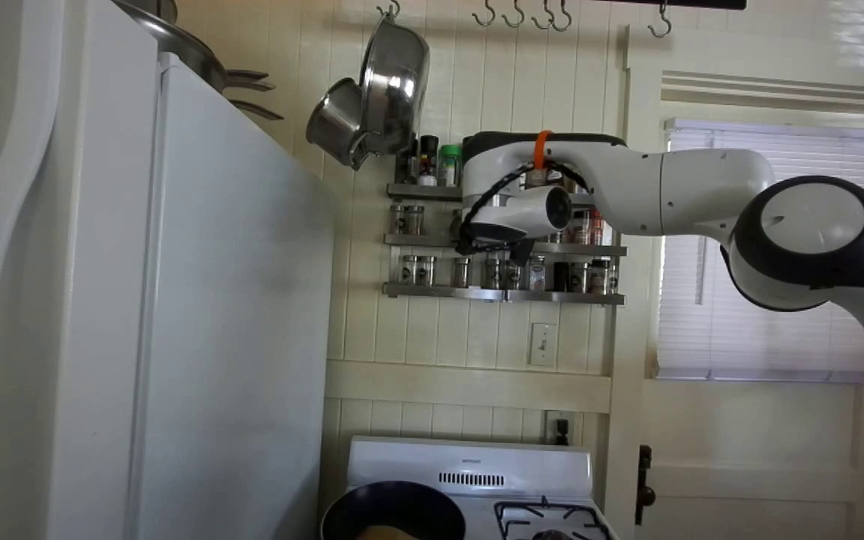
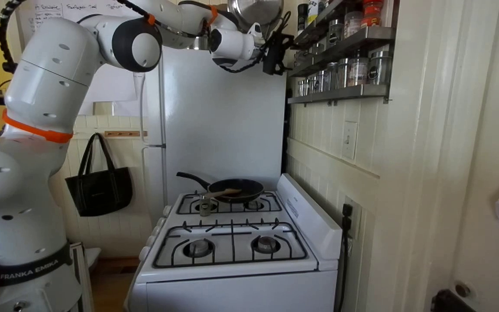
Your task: Put one of the glass containers on the stove on the middle shelf
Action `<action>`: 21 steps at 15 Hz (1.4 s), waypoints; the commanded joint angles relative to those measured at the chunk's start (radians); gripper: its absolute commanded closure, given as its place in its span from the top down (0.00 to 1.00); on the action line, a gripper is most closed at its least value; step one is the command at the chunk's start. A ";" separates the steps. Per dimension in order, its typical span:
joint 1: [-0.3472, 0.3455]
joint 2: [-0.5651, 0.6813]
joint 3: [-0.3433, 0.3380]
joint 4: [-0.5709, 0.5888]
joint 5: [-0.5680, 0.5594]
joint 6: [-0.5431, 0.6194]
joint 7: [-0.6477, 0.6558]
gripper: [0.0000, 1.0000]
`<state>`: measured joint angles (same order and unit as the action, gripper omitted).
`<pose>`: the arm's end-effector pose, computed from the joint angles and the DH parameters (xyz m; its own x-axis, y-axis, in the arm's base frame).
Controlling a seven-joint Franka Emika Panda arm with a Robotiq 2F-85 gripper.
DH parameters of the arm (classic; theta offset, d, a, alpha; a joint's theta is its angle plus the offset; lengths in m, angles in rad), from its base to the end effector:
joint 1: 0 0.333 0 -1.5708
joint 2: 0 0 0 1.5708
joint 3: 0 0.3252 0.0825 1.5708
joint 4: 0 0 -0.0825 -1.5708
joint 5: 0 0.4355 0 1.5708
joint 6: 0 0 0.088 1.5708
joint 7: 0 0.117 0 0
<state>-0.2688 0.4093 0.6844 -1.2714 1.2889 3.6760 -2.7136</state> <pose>0.7111 0.0384 0.6776 0.1444 0.9128 0.3821 -0.0526 -0.3785 0.9241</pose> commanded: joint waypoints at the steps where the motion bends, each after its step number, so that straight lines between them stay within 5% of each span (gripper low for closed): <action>1: 0.026 0.028 -0.027 0.047 -0.029 -0.032 -0.033 0.86; 9: 0.049 0.047 -0.073 0.078 -0.055 -0.079 -0.033 0.86; 19: 0.066 0.042 -0.131 0.072 -0.053 -0.120 -0.033 0.70; 21: 0.071 0.038 -0.142 0.065 -0.048 -0.122 -0.033 0.61</action>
<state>-0.2117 0.4427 0.5714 -1.2150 1.2413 3.5758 -2.7136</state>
